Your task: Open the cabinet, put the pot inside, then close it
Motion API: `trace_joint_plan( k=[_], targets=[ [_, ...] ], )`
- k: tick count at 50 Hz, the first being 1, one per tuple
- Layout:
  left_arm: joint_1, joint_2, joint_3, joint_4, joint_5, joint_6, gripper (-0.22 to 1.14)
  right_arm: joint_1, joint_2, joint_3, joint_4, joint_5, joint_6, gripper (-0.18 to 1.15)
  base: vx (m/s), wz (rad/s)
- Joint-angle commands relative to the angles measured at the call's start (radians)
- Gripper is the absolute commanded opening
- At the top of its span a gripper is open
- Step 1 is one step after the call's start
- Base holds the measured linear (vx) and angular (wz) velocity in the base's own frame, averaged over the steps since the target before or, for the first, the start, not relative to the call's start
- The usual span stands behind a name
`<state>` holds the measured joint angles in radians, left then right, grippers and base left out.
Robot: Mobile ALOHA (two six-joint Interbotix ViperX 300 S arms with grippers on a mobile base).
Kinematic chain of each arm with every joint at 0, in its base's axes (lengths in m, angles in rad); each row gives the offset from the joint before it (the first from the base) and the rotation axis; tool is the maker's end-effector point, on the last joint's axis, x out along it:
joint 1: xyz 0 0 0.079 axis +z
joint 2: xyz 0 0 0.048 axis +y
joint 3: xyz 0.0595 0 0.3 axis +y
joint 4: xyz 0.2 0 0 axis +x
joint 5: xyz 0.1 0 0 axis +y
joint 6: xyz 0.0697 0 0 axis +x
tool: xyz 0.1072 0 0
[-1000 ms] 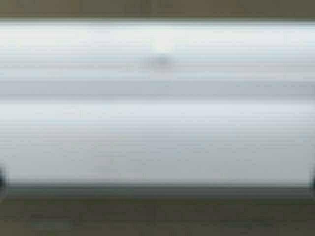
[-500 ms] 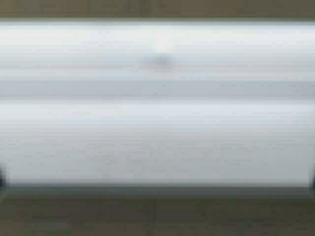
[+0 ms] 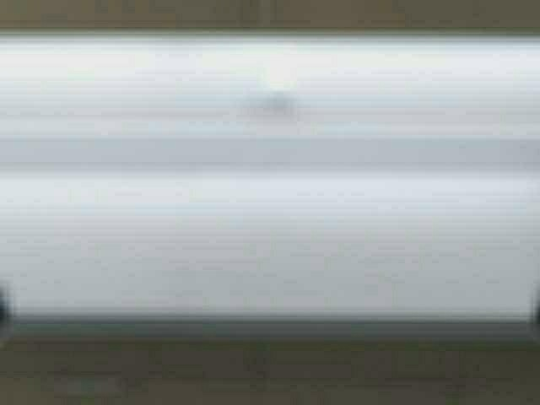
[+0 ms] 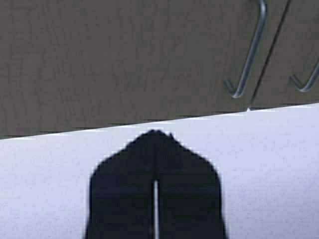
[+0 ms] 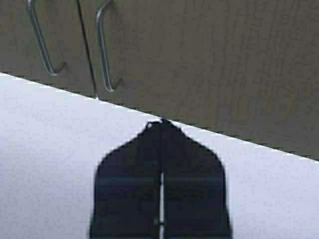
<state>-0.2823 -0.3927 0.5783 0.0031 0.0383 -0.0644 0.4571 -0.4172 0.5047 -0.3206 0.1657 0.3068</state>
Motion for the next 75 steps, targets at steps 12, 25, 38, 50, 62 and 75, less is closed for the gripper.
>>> trace_joint_plan(
  k=[12, 25, 38, 50, 62, 75],
  targets=[
    [-0.002, -0.021, -0.005, 0.002, -0.008, -0.002, 0.05, 0.003, -0.011, -0.008, -0.002, -0.009, -0.003, 0.06, 0.00, 0.00],
    [-0.002, -0.028, -0.003, 0.002, -0.008, -0.002, 0.05, 0.003, -0.011, -0.008, -0.002, -0.009, -0.003, 0.06, 0.00, 0.00],
    [-0.002, -0.028, -0.003, 0.000, -0.008, -0.002, 0.05, 0.002, -0.011, -0.008, -0.002, -0.009, -0.003, 0.06, 0.00, 0.00],
    [-0.002, -0.028, -0.003, 0.002, -0.011, -0.002, 0.05, 0.002, -0.011, -0.006, -0.002, -0.009, -0.003, 0.06, 0.00, 0.00],
    [-0.002, -0.028, 0.000, 0.002, -0.011, -0.002, 0.05, 0.002, -0.011, -0.005, -0.002, -0.009, -0.003, 0.06, 0.00, 0.00],
    [-0.002, -0.028, 0.002, 0.002, -0.014, -0.003, 0.05, 0.003, -0.011, -0.005, -0.002, -0.009, -0.005, 0.06, 0.00, 0.00]
  ],
)
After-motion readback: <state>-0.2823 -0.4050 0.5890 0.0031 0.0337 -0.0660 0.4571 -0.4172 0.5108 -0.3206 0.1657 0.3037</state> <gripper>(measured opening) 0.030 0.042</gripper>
